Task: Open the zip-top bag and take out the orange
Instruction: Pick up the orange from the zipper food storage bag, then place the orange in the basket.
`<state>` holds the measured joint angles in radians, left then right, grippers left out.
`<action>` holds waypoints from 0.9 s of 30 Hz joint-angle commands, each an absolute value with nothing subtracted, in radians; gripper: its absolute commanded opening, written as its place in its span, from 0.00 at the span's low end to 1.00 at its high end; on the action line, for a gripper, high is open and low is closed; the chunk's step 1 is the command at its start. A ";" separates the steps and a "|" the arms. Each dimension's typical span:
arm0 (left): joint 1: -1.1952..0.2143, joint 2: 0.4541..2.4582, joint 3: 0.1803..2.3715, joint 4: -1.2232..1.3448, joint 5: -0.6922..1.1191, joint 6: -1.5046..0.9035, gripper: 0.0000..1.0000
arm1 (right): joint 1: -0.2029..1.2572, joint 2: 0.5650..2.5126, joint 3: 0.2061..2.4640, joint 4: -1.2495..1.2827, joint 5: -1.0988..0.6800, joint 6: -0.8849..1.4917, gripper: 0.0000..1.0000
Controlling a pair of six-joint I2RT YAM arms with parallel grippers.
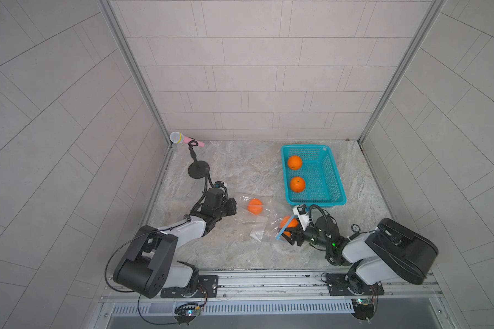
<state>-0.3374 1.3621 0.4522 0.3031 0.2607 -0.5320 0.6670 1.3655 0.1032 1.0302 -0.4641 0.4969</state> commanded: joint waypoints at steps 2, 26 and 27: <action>-0.319 1.322 0.443 0.321 0.218 -0.541 0.00 | 0.701 1.047 0.154 0.481 -0.350 0.497 0.65; -0.552 0.829 0.565 -0.027 0.015 -0.486 1.00 | 0.376 0.886 0.748 -0.516 -0.264 0.396 0.62; -0.567 0.831 0.569 -0.004 0.043 -0.498 1.00 | 0.350 0.932 0.788 -0.527 -0.266 0.387 0.61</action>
<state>-0.5270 0.8421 0.5480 0.0387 0.0925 -0.4992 0.4030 0.8413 0.7124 -0.4324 -0.2127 0.4469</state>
